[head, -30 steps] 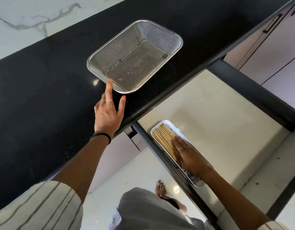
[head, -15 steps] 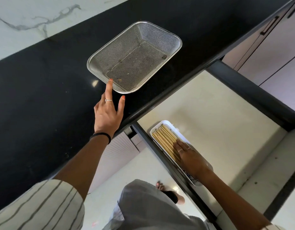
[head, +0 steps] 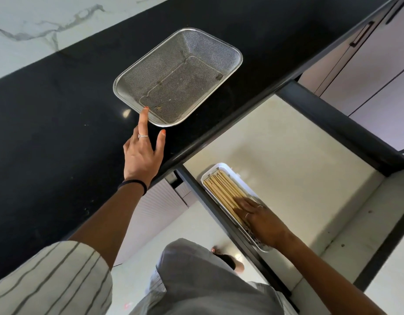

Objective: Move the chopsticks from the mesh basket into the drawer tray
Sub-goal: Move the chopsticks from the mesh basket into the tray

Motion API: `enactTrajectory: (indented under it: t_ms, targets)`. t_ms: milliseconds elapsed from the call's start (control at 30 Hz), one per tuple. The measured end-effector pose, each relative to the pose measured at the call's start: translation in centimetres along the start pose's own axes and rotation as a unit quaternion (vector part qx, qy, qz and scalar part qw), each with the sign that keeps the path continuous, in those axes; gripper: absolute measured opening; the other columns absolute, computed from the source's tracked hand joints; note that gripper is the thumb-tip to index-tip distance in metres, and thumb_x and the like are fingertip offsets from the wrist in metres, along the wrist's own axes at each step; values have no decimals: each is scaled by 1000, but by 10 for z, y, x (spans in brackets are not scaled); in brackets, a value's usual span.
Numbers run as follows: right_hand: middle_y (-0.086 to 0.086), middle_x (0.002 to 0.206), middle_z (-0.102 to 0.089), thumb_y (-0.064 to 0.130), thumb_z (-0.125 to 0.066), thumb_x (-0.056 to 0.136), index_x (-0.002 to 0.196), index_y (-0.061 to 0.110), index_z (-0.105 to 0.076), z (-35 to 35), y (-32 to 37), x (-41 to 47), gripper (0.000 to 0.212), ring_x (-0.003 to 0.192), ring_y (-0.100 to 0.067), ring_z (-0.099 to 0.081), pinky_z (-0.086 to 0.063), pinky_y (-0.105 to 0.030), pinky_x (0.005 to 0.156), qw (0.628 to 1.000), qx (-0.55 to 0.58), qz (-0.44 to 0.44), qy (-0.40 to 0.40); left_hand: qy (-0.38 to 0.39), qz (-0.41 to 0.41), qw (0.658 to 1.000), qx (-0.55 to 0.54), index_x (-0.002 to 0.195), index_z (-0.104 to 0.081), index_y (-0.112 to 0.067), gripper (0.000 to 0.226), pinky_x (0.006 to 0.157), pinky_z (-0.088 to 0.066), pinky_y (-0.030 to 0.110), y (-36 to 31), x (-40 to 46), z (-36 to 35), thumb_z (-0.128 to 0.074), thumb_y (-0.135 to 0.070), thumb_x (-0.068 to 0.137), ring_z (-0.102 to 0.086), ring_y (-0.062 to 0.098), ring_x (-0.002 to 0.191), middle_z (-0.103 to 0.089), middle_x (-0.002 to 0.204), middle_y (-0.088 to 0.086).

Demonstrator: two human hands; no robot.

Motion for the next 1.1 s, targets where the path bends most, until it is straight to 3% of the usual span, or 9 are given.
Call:
enactTrajectory:
  t_ms: [167, 400, 567, 667, 767, 933, 1100]
  targets:
    - [4, 161, 3, 24, -51, 95, 151, 26, -12, -10, -3, -3, 69, 148, -20, -3, -15, -42, 121, 1000, -12, -2, 20, 1, 2, 1000, -4, 155, -11, -25, 63, 113, -33, 53, 0, 1, 0, -42, -38, 102, -47, 31, 132, -47, 146, 13]
    - [1, 161, 4, 11, -49, 95, 151, 20, -9, -6, 8, 7, 69, 148, -20, -2, -15, -38, 121, 999, 42, -3, -2, 1, 5, 1000, -4, 155, -10, -26, 63, 113, -32, 52, 1, 1, -1, -42, -39, 102, -47, 30, 133, -47, 146, 12]
    - [-5, 161, -6, 27, -47, 97, 151, 18, -12, -8, 7, 0, 65, 148, -19, -11, -12, -28, 119, 986, 128, -94, -54, -1, 2, 1000, -7, 155, -9, -26, 64, 113, -32, 52, 1, 0, -1, -42, -39, 102, -45, 26, 134, -44, 148, 9]
    - [-6, 160, -9, 26, -46, 98, 149, 16, -13, -11, 8, -2, 62, 148, -20, -11, -9, -27, 120, 981, 164, -93, -50, 1, 2, 1000, -7, 155, -9, -25, 64, 113, -31, 52, 1, 1, -1, -41, -39, 102, -45, 26, 135, -44, 148, 10]
    - [-3, 158, -15, 20, -49, 97, 148, 18, -20, -10, 8, -4, 59, 146, -21, -19, -12, -24, 117, 979, 185, -65, -55, 3, 5, 1000, -4, 155, -8, -26, 64, 114, -30, 50, 1, 1, -1, -41, -39, 102, -44, 26, 135, -43, 149, 10]
    - [1, 158, -17, 18, -49, 96, 143, 27, -39, -9, 1, -6, 48, 146, -20, -18, -25, -37, 119, 991, 119, 7, -61, 1, 2, 1000, -5, 155, -10, -25, 63, 113, -31, 52, 2, 1, 0, -41, -39, 102, -45, 26, 134, -44, 148, 9]
    - [3, 159, -4, 27, -49, 96, 121, 24, -63, -14, -5, -6, 29, 148, -23, -7, -17, -40, 121, 999, 27, 35, -4, 1, 1, 1000, -12, 155, -12, -24, 63, 113, -34, 53, 1, 1, 0, -42, -38, 102, -46, 29, 134, -45, 148, 12]
Point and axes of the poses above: each hand's wrist, its own x-axis towards the middle knuckle, its own z-axis out of the back of the hand, y = z × x, the point moved 1 cm from there along x, towards the middle knuckle
